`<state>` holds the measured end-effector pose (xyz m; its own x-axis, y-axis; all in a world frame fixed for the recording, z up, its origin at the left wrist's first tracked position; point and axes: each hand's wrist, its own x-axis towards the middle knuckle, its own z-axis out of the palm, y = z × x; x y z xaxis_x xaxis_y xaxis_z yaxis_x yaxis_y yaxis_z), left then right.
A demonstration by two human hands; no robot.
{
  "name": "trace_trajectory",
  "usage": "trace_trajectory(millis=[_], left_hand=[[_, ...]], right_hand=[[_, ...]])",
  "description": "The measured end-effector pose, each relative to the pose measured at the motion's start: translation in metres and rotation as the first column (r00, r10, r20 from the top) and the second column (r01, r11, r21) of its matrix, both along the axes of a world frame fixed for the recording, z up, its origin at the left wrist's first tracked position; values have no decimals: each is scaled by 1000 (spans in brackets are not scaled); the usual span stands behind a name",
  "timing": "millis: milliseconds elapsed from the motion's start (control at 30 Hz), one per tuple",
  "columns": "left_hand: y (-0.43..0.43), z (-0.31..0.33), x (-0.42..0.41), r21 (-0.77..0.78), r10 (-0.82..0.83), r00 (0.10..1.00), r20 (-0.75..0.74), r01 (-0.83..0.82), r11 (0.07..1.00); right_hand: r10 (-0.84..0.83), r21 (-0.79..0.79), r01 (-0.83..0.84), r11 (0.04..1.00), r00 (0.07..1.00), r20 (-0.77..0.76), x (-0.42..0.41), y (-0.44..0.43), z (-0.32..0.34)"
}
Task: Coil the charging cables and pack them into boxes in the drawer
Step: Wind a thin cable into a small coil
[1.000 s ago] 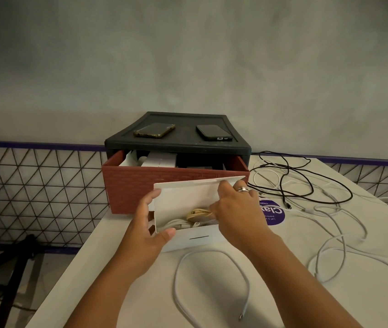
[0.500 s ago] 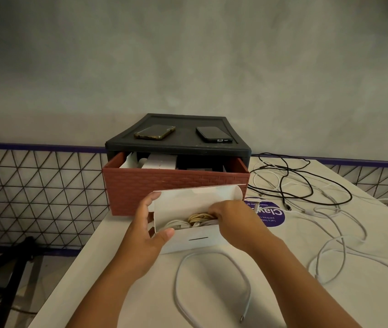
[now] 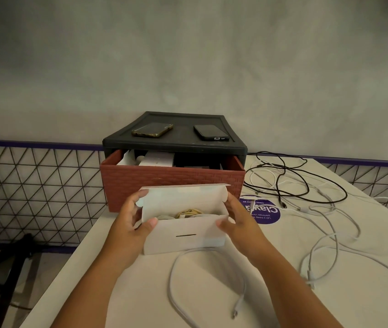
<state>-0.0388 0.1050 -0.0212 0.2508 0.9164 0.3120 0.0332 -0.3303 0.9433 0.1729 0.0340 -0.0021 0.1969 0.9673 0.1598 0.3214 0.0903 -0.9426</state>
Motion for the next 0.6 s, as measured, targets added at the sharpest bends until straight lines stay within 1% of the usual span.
trace_trajectory(millis=[100,200,267,400,500,600], left_hand=[[1,-2,3,1,12,1000,15,-13,1000],[2,-8,5,-5,31,999,-12,-31,999],[3,-11,6,-4,30,999,-28,-30,1000],[2,-15,9,-38,15,995,-100,-19,999],[5,-19,9,-64,36,989,-146,-46,997],[7,-21,9,-81,69,971,-231,-90,993]], right_hand=[[-23,-4,23,1000,999,39,-2,1,-3],[-68,-2,69,998,994,88,-3,2,-5],[-108,-11,110,994,990,89,-3,2,-7],[-167,-23,169,985,983,76,-2,3,-15],[-194,-20,198,980,972,129,-3,6,-18],[-236,-27,244,969,957,168,-3,8,-20]])
